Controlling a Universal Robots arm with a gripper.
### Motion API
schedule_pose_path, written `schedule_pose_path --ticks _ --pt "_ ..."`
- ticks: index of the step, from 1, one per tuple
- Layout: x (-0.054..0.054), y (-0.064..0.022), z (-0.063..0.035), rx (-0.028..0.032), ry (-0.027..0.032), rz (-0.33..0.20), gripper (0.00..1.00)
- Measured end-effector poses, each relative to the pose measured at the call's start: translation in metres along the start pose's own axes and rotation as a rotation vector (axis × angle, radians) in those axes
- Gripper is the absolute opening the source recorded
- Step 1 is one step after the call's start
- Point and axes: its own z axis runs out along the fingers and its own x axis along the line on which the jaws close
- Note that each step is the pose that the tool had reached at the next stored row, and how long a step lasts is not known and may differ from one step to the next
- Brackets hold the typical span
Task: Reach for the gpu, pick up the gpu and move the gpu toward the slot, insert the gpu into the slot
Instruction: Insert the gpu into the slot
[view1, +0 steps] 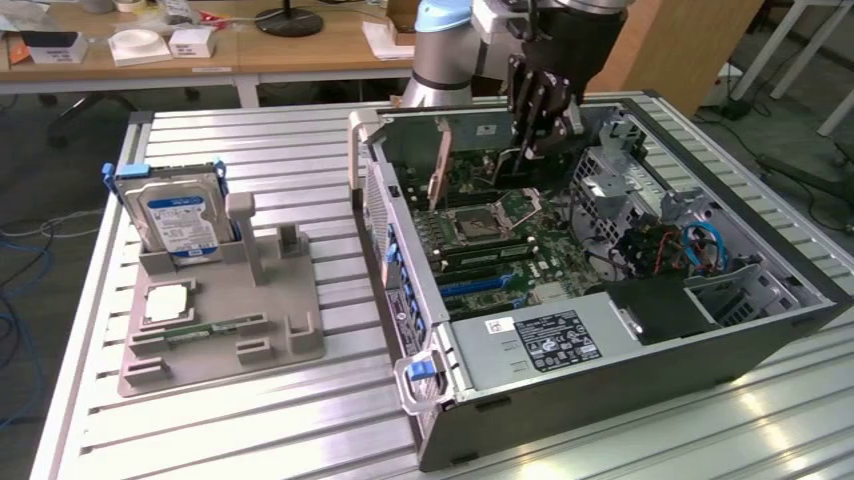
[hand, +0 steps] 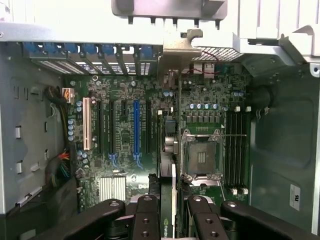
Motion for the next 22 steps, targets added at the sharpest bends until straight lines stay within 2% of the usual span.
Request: schedule_pose_path --ticks 5,6,8,22 --pt "0.009 -0.0001 0.0082 0.0 0.0 0.0 0.26" --pt "0.017 -0.0003 0.0152 0.0 0.0 0.0 0.26" --pt "0.022 -0.0003 0.0185 0.0 0.0002 0.0 0.26" --pt "0.04 -0.0007 0.0468 0.0 0.0003 0.0 0.26"
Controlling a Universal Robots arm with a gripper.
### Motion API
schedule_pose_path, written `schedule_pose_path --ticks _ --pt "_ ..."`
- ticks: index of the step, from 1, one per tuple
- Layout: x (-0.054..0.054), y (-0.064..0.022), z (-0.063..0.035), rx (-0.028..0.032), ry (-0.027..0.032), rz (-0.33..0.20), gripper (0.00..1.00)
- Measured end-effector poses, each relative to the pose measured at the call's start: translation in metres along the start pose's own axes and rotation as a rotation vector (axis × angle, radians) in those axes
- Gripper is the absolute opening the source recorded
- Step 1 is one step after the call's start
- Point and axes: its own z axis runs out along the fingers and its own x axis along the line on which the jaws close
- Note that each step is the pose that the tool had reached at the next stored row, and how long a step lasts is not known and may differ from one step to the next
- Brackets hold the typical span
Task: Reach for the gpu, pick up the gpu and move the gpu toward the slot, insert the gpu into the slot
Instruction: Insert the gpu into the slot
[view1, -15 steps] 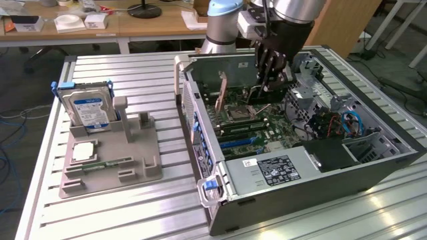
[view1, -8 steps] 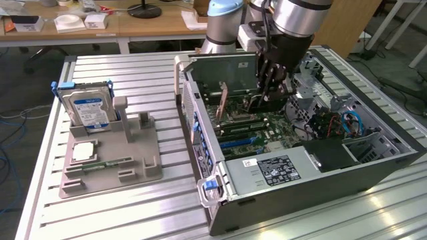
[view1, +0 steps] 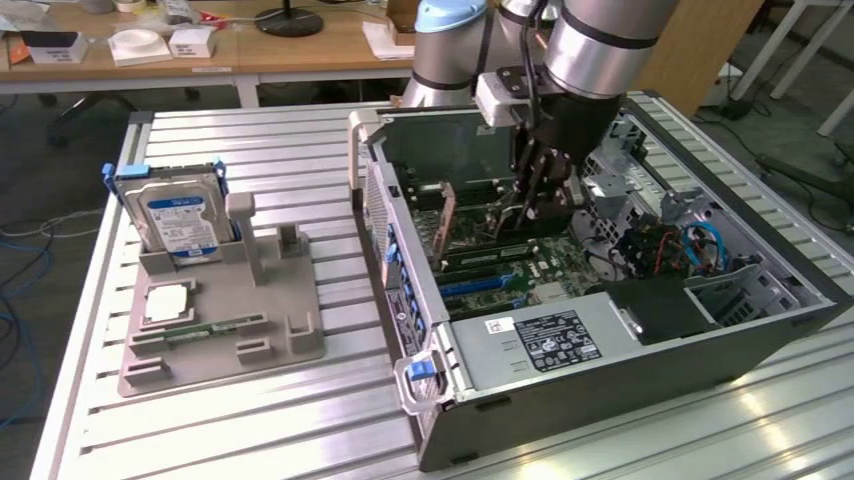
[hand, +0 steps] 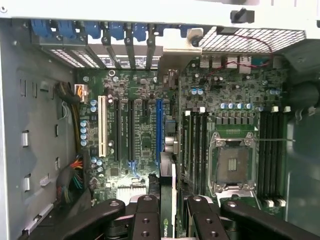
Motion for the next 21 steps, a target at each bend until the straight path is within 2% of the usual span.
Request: schedule_pose_path --ticks 6,11,16,21 --pt "0.002 0.0114 0.0109 0.0002 -0.0001 0.0 0.26" --pt "0.005 0.0119 0.0198 0.0 -0.0002 0.0 0.26" --pt "0.006 0.0208 0.0289 0.0 0.0 0.0 0.26" --pt "0.007 0.0213 0.0379 0.0001 -0.0001 0.0 0.26"
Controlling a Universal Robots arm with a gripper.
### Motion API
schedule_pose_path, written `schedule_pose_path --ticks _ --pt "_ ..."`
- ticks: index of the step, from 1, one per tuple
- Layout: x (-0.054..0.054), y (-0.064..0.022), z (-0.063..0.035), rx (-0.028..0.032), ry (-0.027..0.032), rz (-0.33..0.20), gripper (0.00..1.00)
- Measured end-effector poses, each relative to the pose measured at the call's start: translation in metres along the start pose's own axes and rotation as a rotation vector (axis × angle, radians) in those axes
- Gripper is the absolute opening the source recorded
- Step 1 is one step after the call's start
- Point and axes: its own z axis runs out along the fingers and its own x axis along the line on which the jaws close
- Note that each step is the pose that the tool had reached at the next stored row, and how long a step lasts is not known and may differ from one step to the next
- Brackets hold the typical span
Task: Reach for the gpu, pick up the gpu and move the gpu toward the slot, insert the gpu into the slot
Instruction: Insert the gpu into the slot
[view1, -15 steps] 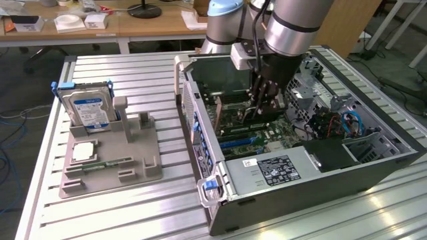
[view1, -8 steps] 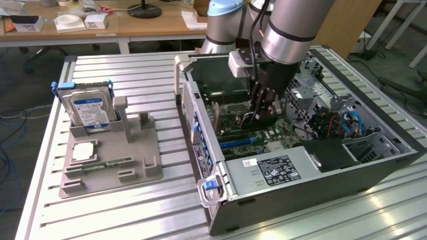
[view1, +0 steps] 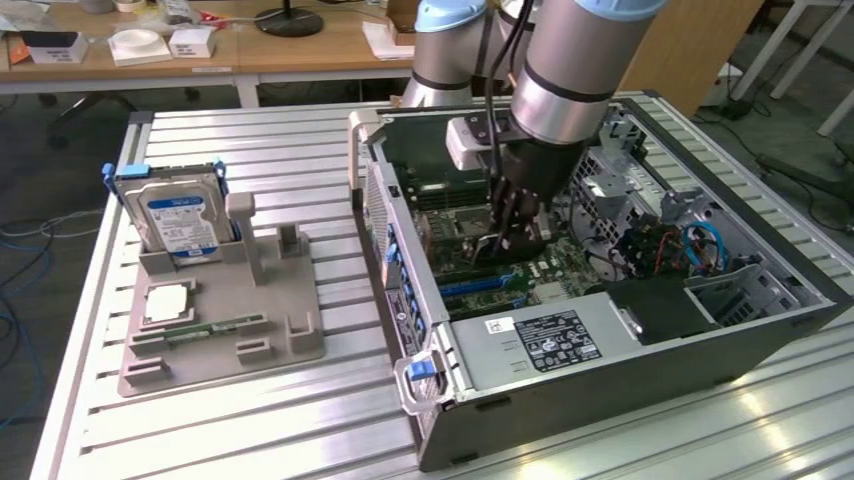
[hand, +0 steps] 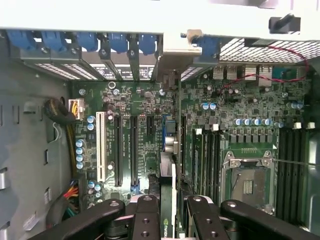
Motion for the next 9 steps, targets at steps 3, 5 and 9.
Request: schedule_pose_path --ticks 3,5,9 --pt "0.0 0.0 0.0055 0.0 0.0 0.0 0.26" --pt "0.001 0.0 0.0091 -0.0001 0.0001 0.0 0.26" --pt "0.001 0.0023 0.0152 0.0003 0.0012 0.008 0.26"
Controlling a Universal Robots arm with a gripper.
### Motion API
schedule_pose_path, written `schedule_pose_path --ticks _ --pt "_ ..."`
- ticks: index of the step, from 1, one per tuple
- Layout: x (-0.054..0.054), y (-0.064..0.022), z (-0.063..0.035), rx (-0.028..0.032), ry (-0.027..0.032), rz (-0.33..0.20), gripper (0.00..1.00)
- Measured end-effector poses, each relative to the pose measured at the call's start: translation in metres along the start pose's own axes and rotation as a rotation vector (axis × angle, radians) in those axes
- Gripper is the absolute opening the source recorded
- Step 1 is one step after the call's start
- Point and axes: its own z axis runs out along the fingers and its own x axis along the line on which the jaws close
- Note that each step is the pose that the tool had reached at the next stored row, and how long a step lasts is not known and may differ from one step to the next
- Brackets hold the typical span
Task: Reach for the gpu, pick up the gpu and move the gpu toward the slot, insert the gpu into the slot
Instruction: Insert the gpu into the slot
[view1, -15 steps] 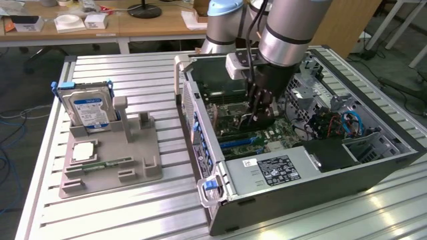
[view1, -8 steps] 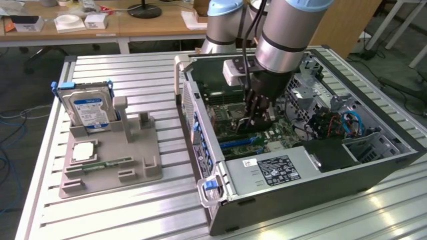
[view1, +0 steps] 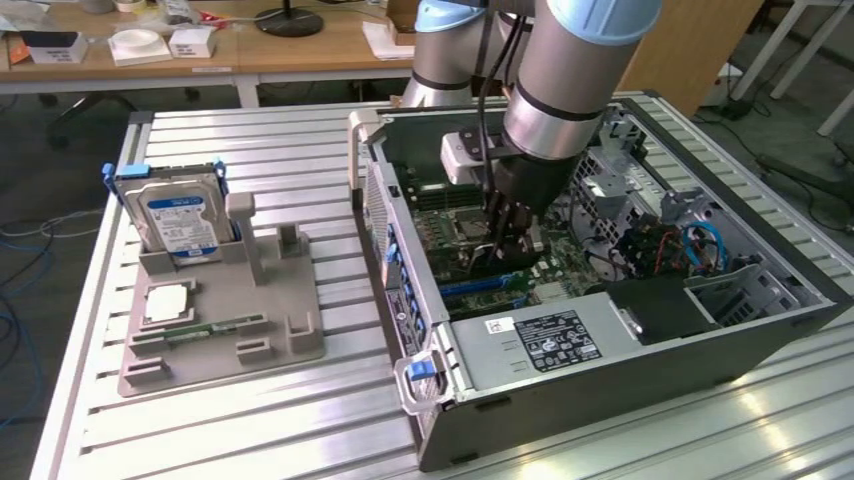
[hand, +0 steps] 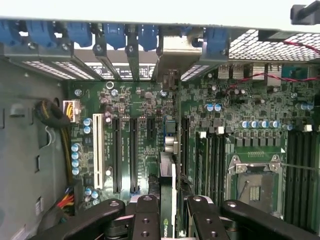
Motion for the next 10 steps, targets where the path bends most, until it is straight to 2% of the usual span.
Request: schedule_pose_path --ticks 3,5,8,10 --pt "0.0 0.0 0.0 -0.0002 0.0007 0.002 0.26" --pt "0.0 -0.0001 0.0001 0.0001 0.0054 0.002 0.26" --pt "0.0 -0.0001 0.0004 0.0004 0.0081 0.004 0.26" --pt "0.0 0.0 0.001 0.0021 0.0146 0.024 0.26"
